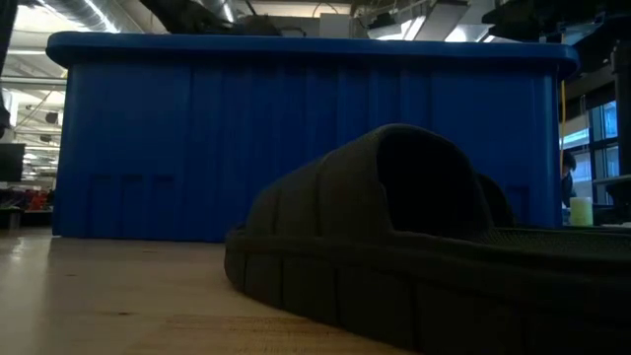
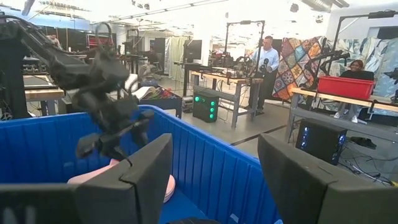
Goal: Pick and place slides into bin
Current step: Adjust the right pink slide in the blue container
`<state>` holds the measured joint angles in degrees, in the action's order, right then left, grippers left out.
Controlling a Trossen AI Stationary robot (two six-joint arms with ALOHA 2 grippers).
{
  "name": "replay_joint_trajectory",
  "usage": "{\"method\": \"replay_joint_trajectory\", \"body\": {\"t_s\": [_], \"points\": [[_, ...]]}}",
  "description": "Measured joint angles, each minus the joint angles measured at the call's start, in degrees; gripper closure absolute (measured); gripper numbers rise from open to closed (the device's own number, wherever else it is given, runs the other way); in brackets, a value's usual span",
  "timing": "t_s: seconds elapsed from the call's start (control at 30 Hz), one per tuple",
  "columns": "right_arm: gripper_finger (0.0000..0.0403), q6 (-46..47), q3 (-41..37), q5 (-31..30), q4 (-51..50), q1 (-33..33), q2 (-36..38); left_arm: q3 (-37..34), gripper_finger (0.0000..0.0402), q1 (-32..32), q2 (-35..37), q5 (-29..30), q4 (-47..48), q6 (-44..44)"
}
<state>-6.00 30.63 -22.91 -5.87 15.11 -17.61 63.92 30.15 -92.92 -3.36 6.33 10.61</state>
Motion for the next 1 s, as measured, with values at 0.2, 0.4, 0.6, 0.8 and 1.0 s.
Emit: {"method": "replay_joint_trajectory", "body": {"t_s": [0.2,0.4,0.6,0.8,1.0], "points": [[0.0164,0.0,-0.01,0.02,0.0,-0.02,0.0,-0.02,0.0178,-0.54,-5.05,2.02,0.1,-0.15],[0.0164,1.48,-0.01,0.02,0.0,-0.02,0.0,-0.09,0.0178,-0.55,-7.55,6.94,0.3,0.0],[0.0164,2.55,0.0,0.02,0.0,-0.02,0.0,-0.11,0.0178,0.28,-8.19,7.41,0.94,0.0],[0.0164,2.9,0.0,0.02,-0.04,-0.02,0.0,-0.11,0.0178,1.25,-8.39,7.39,3.4,0.02],[0.0164,2.91,-0.01,0.02,-0.08,0.0,0.0,-0.11,0.0178,1.22,-8.39,10.74,8.13,0.65]]}}
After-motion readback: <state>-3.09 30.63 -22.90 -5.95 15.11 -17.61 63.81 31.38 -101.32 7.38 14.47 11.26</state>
